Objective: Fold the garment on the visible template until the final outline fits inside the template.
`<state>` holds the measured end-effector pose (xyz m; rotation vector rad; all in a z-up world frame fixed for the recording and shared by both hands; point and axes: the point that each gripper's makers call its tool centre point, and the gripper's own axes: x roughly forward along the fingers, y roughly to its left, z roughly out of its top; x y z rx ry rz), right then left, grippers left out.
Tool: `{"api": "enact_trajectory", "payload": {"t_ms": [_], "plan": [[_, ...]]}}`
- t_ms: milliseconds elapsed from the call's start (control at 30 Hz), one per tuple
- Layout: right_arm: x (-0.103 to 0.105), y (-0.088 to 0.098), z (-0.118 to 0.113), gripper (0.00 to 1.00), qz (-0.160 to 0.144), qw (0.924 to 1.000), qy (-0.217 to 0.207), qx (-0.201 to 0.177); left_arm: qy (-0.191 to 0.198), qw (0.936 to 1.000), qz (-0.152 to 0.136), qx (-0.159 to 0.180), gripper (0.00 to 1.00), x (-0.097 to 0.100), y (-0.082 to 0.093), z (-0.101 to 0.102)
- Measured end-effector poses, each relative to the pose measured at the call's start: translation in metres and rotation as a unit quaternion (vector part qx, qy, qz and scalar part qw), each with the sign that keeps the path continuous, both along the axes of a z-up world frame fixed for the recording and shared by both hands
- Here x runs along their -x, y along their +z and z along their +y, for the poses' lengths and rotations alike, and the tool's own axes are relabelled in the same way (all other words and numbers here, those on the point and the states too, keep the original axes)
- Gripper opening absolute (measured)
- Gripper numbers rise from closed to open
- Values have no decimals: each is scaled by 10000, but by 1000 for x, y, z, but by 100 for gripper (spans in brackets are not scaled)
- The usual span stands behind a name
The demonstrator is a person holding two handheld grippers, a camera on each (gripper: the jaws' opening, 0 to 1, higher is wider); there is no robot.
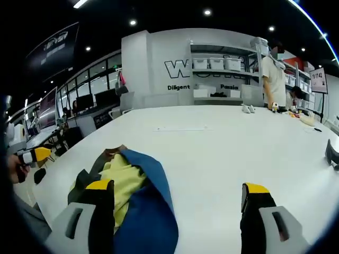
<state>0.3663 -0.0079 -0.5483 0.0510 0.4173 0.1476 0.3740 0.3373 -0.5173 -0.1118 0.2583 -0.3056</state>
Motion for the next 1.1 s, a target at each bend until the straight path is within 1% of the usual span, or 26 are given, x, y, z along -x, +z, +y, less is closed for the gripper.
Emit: {"api": "enact_trajectory", "payload": {"t_ms": [233,300,367,433,467,500,533,633,767,833,1100], "plan": [[0,-1,1,99,21,10000,16,0,-45,10000,24,60,98,1,0,-2],[1,-1,2,99,29,10000,29,7,-47,9994,-253,230,98,-1,12,-4],[1,-2,0,99,53,10000,4,80,-62,9996,-208,177,98,0,10,-4],[1,-3,0,99,68,9999,24,107,-68,9996,-173,193,97,1,10,-4],[1,-3,2,99,73,9999,46,60,-54,9994,-259,244,97,1,13,-4],[1,-2,4,99,46,10000,62,-28,-56,9993,-271,244,97,2,14,-4],[1,-1,5,99,16,10000,71,-49,-59,9993,-268,235,96,2,14,-4],[1,-1,7,99,30,9998,151,85,-84,9996,-209,185,96,2,11,-5],[1,-1,10,99,31,9998,209,62,-138,9996,-200,115,96,2,10,-8],[1,-2,10,99,53,9997,219,56,-191,9997,-150,40,95,3,7,-11],[1,-3,10,99,65,9997,222,58,-341,9994,-33,-37,94,4,0,-18]]}}
